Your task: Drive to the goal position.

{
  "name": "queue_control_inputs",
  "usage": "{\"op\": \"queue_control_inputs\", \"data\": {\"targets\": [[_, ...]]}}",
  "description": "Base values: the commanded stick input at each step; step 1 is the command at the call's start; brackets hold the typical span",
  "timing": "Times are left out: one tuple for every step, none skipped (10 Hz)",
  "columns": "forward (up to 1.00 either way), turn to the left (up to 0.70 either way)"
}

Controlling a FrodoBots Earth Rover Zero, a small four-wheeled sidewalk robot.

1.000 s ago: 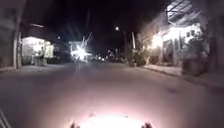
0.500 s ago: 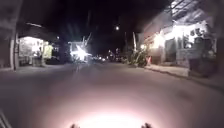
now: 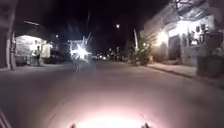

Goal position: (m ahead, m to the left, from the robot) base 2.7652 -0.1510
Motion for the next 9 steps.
{"op": "queue_control_inputs", "data": {"targets": [[0.7, 0.0], [0.7, 0.0], [0.7, 0.0], [0.7, 0.0], [0.7, 0.0], [0.7, 0.0], [0.7, 0.0], [0.7, 0.0], [0.7, 0.0]]}}
